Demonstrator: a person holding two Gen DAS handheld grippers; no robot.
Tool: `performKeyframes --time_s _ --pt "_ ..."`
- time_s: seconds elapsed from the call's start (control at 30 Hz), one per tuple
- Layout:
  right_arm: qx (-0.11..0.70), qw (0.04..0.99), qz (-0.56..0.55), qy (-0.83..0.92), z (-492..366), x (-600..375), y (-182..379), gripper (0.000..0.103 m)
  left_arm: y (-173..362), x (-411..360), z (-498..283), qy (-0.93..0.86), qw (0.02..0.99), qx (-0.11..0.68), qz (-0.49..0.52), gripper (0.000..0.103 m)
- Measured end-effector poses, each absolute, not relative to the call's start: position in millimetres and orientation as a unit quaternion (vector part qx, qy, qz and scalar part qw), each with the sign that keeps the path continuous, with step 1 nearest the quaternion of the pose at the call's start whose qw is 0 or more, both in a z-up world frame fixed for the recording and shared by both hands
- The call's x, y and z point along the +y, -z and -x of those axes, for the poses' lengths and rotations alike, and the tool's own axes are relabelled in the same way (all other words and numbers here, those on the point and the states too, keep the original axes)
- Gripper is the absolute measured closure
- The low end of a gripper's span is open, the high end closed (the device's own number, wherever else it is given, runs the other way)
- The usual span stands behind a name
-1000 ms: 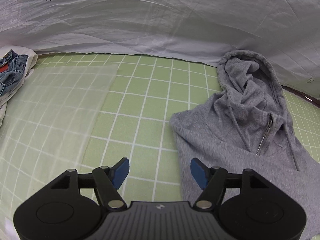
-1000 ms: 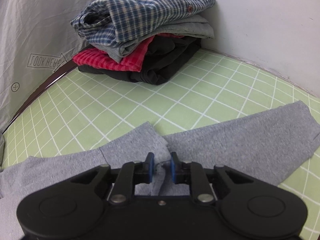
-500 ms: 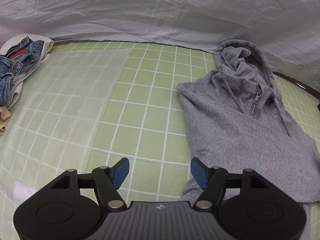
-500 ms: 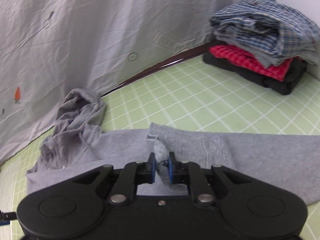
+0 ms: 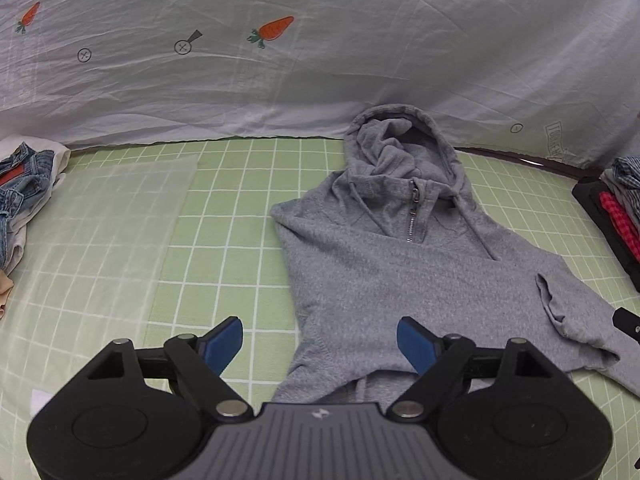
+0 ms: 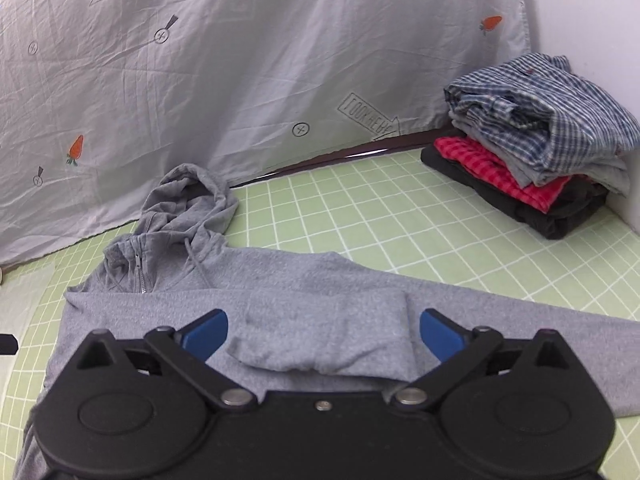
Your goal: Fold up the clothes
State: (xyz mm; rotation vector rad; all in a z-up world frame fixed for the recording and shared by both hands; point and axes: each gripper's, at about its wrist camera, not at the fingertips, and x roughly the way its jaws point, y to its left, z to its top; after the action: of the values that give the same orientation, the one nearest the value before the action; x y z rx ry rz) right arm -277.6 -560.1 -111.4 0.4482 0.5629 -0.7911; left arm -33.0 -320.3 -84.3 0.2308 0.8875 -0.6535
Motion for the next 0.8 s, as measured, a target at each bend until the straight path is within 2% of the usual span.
performKeyframes --time_s 0.17,0.37,0.57,0.67,0.73,0.77,0.8 --pt "0.261 0.838 -0.222 0.424 324 -587 119 0.0 87 -360 77 0.359 0.835 0.403 -0.107 0.011" --pt "0.264 0.827 -0.209 0.45 357 -630 128 0.0 93 -421 113 0.409 0.817 0.388 -0.12 0.011" --pt "0.279 0.813 -0.211 0.466 364 -670 144 0.0 100 -483 117 0.439 0.796 0.39 -0.145 0.011" --pt "0.287 0.803 -0.216 0.476 363 -686 154 0.0 110 -505 113 0.447 0.784 0.403 -0.156 0.016" --pt "0.294 0.798 -0.215 0.479 360 -693 160 0.0 118 -519 110 0.457 0.771 0.412 -0.162 0.033" --pt "0.298 0.797 -0.214 0.48 358 -696 162 0.0 123 -525 108 0.462 0.764 0.42 -0.163 0.037" --pt "0.302 0.795 -0.213 0.481 357 -698 165 0.0 127 -531 106 0.466 0.756 0.428 -0.166 0.046"
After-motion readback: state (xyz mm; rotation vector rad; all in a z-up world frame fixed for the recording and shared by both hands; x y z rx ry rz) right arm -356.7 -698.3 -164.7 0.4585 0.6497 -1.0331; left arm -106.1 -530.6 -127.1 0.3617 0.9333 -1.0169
